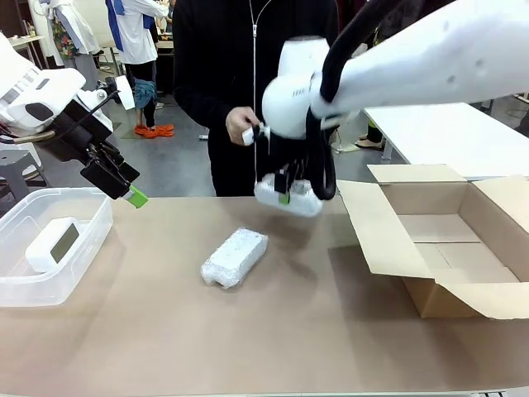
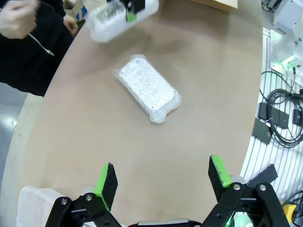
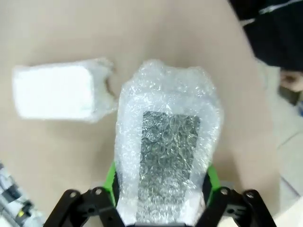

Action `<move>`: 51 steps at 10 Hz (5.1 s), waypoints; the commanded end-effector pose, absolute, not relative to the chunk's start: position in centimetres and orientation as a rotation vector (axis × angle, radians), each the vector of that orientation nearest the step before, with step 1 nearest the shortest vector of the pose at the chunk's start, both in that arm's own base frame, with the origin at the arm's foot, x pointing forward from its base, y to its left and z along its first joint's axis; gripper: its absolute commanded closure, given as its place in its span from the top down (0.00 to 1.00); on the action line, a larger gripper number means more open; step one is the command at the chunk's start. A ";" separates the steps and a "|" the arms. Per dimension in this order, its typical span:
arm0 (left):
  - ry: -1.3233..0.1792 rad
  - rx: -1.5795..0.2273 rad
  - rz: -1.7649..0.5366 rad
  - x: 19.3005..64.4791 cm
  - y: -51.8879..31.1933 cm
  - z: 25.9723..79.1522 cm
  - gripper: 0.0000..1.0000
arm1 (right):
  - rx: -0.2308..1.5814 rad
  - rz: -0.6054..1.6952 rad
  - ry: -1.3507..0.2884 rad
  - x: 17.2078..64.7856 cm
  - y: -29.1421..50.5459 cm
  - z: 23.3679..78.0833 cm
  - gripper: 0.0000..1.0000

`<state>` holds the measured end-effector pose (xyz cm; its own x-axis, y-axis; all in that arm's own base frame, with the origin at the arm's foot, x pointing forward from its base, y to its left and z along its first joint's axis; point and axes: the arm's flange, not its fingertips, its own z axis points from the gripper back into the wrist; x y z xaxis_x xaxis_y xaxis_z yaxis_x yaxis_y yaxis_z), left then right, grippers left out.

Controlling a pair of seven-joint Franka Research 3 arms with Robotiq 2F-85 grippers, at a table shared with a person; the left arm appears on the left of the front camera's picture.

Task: Separate and place wrapped and unwrapped clocks.
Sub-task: Pick up the Digital clock indicated by the person, then if the picked Digital clock is wrapped, place it in the Package Box ; if not, place it in the Organizing box.

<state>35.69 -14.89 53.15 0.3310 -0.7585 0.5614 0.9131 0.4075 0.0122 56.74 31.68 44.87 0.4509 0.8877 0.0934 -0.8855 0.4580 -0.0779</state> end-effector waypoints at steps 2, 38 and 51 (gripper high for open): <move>-0.532 -0.327 -1.111 35.7 -14.9 53.2 1.00 | 0.047 1.154 -0.248 51.7 30.0 52.6 0.79; -0.532 -0.327 -1.111 35.7 -14.9 53.2 1.00 | -0.048 0.210 -0.176 49.7 1.8 37.2 1.00; -0.532 -0.327 -1.111 35.7 -14.9 53.2 1.00 | -0.026 0.105 -0.176 46.7 2.1 56.6 1.00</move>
